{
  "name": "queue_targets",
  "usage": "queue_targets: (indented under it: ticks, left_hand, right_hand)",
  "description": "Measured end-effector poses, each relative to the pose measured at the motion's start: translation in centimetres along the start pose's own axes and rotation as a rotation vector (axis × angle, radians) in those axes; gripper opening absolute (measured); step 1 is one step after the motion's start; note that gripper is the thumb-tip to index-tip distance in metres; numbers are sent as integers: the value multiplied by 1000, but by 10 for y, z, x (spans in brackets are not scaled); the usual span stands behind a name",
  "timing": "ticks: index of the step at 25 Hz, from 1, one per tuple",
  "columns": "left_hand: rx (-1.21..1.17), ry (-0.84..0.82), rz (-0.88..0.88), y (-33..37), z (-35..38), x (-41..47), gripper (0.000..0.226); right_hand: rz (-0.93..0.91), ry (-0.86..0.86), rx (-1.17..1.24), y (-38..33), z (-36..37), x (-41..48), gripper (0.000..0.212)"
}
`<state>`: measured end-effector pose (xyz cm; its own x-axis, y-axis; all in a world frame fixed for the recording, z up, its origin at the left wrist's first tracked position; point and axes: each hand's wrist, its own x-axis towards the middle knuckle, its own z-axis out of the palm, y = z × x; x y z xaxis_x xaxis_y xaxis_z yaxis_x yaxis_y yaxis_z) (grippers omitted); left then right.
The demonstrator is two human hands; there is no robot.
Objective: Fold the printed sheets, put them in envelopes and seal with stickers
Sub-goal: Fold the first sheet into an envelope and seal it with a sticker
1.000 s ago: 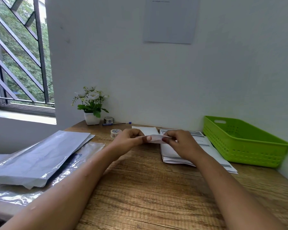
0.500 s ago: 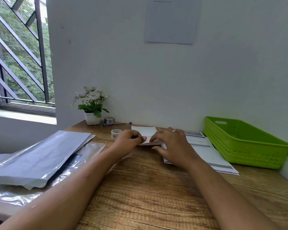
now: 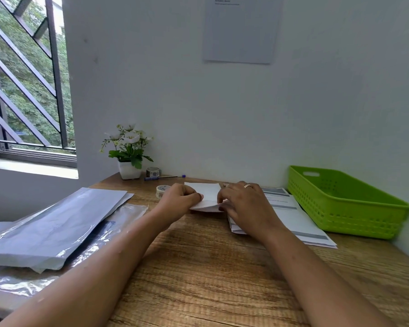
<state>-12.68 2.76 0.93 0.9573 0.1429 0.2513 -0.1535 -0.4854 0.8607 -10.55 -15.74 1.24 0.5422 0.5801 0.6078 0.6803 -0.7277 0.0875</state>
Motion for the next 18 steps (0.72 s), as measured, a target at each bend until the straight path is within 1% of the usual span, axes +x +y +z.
queue_targets:
  ticks: [2,4,7,8,9,10,12,15,18]
  left_hand:
    - [39,21,54,-2,1,1,23]
    - [134,88,206,1,2,-4,13]
    - [555,208,530,10,4,-16,22]
    - [690,246,617,11,7,-18,23]
    - [783,267,655,14,10,-20,21]
    - [817,282,655,15,12,-21,18]
    - [759,326,598,16,12,-19,19]
    - [681,344,507,14,6,-16,23]
    - [698,332,497,12,3,-13,25]
  right_hand:
    - [12,15,-4,0,0,1,12]
    - [23,30,-7,-1,1,1,14]
    - [40,78,-29,-1,0,3,18]
    - [47,96,-49,-1,-1,4,17]
    - [53,126,-81,-1,-2,4,14]
    - [65,165,-120,-1,-3,4,11]
    - [89,226,-156,-1,-5,4,8]
    - [161,188,-37,2,-10,4,15]
    - [264,194,83,14,-14,3,18]
